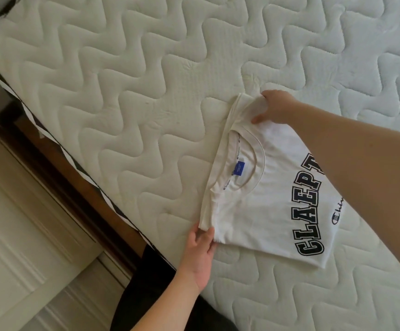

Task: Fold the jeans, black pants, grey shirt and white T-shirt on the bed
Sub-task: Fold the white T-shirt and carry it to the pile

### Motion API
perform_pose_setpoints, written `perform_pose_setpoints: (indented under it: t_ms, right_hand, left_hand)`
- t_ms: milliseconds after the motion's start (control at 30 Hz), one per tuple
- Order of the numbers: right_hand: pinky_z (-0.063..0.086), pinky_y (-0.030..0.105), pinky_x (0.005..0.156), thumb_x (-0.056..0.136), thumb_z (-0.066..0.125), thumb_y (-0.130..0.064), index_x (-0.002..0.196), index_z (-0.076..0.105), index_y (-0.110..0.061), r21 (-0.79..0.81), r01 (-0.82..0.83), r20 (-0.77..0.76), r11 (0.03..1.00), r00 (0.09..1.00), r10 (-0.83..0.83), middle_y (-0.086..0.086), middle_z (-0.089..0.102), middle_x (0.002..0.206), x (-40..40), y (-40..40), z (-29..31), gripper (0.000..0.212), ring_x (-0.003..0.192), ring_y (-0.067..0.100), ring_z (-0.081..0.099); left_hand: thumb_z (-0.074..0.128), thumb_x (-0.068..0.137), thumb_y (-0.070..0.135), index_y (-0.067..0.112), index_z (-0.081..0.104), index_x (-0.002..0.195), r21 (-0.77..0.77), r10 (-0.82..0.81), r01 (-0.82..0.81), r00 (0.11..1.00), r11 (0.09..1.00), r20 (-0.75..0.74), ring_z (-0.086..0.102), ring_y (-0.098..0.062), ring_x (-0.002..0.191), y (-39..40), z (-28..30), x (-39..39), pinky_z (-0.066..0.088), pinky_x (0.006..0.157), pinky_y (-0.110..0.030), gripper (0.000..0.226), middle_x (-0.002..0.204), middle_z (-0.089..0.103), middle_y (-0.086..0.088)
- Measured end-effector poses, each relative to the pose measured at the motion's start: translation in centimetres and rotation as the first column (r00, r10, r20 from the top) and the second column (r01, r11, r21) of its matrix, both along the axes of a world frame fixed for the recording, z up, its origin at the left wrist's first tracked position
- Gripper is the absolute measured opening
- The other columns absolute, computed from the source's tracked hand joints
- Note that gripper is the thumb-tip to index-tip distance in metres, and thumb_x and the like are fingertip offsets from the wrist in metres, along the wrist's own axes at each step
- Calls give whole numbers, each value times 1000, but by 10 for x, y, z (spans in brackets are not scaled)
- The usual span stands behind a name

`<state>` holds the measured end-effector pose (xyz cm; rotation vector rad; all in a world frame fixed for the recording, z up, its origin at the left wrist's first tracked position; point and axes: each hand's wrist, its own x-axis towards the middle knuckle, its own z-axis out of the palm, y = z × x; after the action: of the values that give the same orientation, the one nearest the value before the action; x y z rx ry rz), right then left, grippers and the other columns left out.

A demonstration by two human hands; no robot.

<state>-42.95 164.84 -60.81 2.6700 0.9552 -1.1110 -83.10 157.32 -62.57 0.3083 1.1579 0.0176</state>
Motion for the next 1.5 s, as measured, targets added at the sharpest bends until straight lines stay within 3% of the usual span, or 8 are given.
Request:
perform_pose_setpoints:
  t_ms: [167, 400, 767, 833, 1067, 1200, 1267, 1500]
  right_hand:
    - [45, 39, 89, 73, 81, -45, 124, 60, -5, -93, -84, -21, 992, 996, 82, 16, 63, 116, 6, -3, 13, 68, 107, 36, 57]
    - [38, 32, 70, 75, 81, -38, 96, 64, -11, 69, 8, -21, 998, 1000, -7, 7, 60, 86, 5, -24, 17, 39, 84, 27, 54]
    - [38, 30, 64, 73, 83, -35, 91, 73, -12, 166, 61, -66, 984, 997, -51, 7, 62, 78, 3, -49, 32, 31, 71, 21, 52]
    - [37, 29, 59, 73, 82, -36, 87, 72, -13, 223, 92, -62, 970, 995, -81, 4, 60, 73, 0, -56, 35, 29, 68, 19, 51]
    - [39, 30, 60, 81, 76, -34, 81, 66, -13, 395, 134, -24, 909, 990, -136, -1, 60, 70, -11, -96, 64, 24, 66, 19, 53]
    - [34, 14, 44, 80, 77, -34, 67, 61, -39, 526, 331, -126, 784, 941, -313, -18, 55, 51, -25, -129, 105, 21, 45, 0, 48]
    - [31, 11, 41, 80, 78, -36, 70, 66, -38, 579, 456, -207, 676, 884, -419, -20, 53, 50, -35, -149, 129, 16, 41, -1, 43]
    - [55, 25, 70, 80, 78, -36, 78, 75, -24, 673, 694, -451, 255, 658, -602, -6, 75, 83, -99, -212, 210, 13, 76, 8, 68]
  left_hand:
    - [91, 62, 25, 27, 42, 136, 70, -136, 137, 991, 988, -19, 61, -14, 119, -5, -3, -3, 45, 100, -34, 89, 125, 67, 1]
    - [82, 75, 16, 23, 62, 121, 166, -202, 214, 976, 963, -87, 65, -8, 109, -18, 0, 10, 46, 89, -22, 51, 116, 71, 6]
    - [74, 76, 14, 10, 62, 122, -19, 71, -72, 995, 997, -74, 68, -15, 106, -34, 1, 29, 56, 79, -19, 48, 117, 71, -5]
    - [72, 81, 16, 13, 62, 122, 2, 77, -77, 994, 997, -79, 68, -13, 106, -33, 1, 32, 53, 87, -24, 42, 117, 71, -2]
    - [69, 83, 15, 23, 59, 128, 8, 179, -182, 974, 983, 139, 64, -18, 115, -19, 32, 51, 49, 93, -37, 47, 126, 67, 0]
    - [69, 81, 16, 18, 61, 126, 132, 121, -144, 978, 981, 168, 66, -19, 111, 10, 64, 68, 57, 83, -35, 46, 122, 69, -3]
    - [70, 79, 17, 18, 68, 115, 175, 85, -117, 980, 978, 181, 68, -20, 107, 29, 83, 73, 59, 79, -35, 36, 118, 71, -6]
    - [66, 85, 24, 19, 74, 108, 448, -182, 32, 938, 893, 296, 64, -21, 115, 101, 169, 91, 54, 94, -38, 25, 122, 68, -8]
